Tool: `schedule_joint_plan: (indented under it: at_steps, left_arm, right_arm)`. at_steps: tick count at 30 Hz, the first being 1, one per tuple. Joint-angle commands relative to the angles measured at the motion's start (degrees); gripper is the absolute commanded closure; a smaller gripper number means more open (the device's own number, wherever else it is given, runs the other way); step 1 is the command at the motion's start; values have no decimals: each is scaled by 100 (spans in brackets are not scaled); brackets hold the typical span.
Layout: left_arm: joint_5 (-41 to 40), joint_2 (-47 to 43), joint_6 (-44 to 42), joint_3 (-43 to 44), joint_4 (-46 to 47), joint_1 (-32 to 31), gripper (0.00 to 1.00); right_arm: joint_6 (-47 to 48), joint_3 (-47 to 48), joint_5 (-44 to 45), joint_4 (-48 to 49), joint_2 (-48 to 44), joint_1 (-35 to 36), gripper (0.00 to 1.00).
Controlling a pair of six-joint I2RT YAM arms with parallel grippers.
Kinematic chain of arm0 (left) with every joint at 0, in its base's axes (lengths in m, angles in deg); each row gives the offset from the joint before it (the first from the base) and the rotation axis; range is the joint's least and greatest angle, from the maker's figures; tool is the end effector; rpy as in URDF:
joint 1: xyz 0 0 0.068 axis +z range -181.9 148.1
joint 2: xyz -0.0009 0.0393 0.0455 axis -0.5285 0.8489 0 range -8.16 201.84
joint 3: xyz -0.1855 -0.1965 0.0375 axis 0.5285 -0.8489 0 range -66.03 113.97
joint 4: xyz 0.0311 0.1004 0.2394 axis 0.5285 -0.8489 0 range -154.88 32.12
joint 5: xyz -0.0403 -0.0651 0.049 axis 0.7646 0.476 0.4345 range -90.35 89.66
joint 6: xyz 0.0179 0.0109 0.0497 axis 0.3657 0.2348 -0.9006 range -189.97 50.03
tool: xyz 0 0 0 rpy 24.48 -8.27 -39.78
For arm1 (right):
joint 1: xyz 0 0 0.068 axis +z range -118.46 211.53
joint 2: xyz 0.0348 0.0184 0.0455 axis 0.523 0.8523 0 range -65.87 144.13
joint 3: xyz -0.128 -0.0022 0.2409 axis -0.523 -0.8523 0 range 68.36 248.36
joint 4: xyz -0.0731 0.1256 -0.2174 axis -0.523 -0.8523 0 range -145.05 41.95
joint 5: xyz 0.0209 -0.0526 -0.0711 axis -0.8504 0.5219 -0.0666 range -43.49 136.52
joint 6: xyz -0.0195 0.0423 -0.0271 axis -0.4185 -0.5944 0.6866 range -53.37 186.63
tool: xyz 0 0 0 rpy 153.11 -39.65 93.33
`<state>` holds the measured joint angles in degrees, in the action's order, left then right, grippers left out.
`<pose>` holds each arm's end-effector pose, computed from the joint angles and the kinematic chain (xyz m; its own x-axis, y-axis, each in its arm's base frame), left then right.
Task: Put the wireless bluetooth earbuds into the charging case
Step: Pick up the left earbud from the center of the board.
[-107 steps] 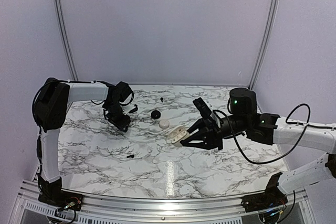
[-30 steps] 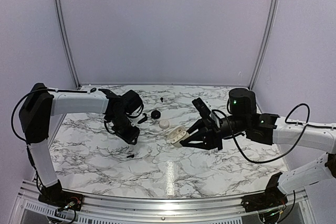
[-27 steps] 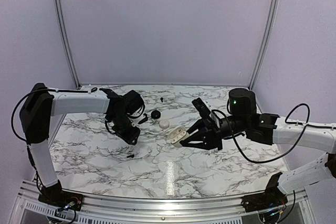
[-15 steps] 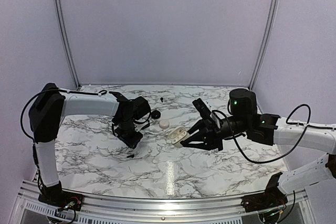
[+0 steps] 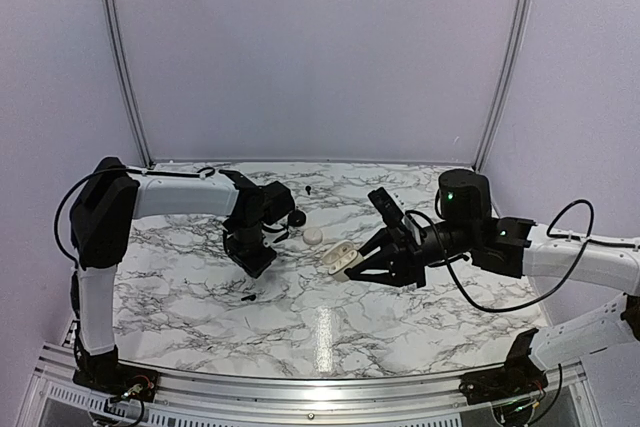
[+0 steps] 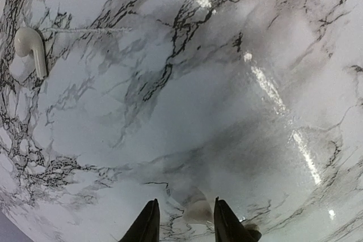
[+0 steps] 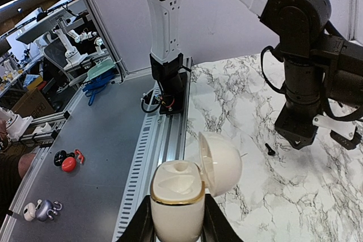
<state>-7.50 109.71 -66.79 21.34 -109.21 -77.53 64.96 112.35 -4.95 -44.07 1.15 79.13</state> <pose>0.2833 -0.2833 0.1660 -0.7298 0.6673 -0.1489 0.6574 0.7447 0.1153 0.1526 0.2084 0.2845 -0.2480 -0.2445 -0.9374 -0.9518 -0.1187 0.2828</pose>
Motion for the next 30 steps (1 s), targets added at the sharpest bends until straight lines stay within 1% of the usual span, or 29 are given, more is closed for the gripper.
schedule_joint_plan:
  at_steps: [1,5,15,22,24,30]
  left_arm:
    - [-85,129,-51,73,-362,-38,64]
    - [-82,182,-54,42,-370,-60,63]
    - [-28,309,-88,43,-412,-69,69]
    - [-32,312,-115,38,-436,-69,76]
    - [-41,280,-120,26,-439,-68,78]
    - [-34,-9,-125,-147,-286,-48,80]
  right_arm:
    - [31,7,-1,31,-85,-33,100]
    - [19,-8,5,41,-84,-38,100]
    - [10,-33,-13,75,-111,-35,100]
    - [9,-25,-21,75,-115,-34,100]
    - [15,-21,-37,88,-122,-33,100]
    - [8,28,77,114,-175,-33,100]
